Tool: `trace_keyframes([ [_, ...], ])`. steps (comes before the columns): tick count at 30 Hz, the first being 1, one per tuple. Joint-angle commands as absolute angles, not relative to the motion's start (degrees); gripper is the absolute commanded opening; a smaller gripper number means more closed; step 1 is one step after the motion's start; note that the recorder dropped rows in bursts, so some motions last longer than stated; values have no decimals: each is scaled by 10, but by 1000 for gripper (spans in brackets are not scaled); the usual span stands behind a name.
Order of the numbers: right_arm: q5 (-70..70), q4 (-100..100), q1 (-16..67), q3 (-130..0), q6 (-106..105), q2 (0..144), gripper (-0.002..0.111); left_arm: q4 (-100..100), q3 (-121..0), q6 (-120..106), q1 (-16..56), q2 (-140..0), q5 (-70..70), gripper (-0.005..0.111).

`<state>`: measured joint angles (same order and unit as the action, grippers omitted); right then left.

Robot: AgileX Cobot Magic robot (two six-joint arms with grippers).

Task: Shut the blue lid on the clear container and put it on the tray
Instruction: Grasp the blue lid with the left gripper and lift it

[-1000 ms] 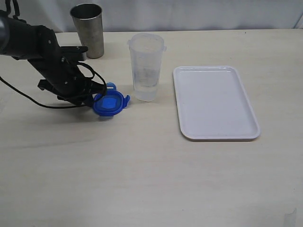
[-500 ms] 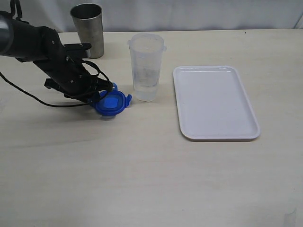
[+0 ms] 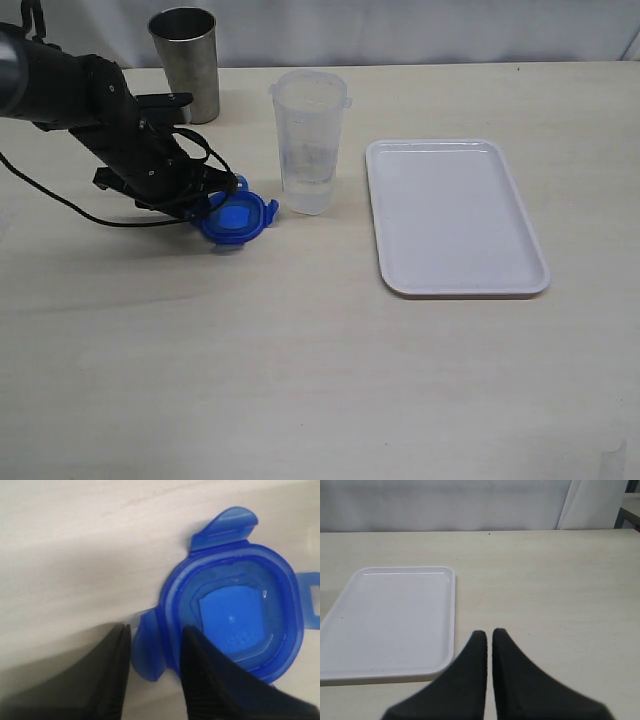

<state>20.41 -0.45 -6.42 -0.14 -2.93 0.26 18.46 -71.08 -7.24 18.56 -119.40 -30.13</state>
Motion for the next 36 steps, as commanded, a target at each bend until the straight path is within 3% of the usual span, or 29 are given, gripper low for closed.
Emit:
trace_keyframes([
  [1, 198, -4, -65, 0, -33, 0, 4, 188, -714, -74, 187, -1195, -310, 32],
  [11, 198, -4, -65, 0, -33, 0, 4, 185, -714, -74, 187, -1195, -312, 5],
  [36, 198, -4, -65, 0, -33, 0, 4, 62, -715, -104, 187, -1153, -304, 0],
])
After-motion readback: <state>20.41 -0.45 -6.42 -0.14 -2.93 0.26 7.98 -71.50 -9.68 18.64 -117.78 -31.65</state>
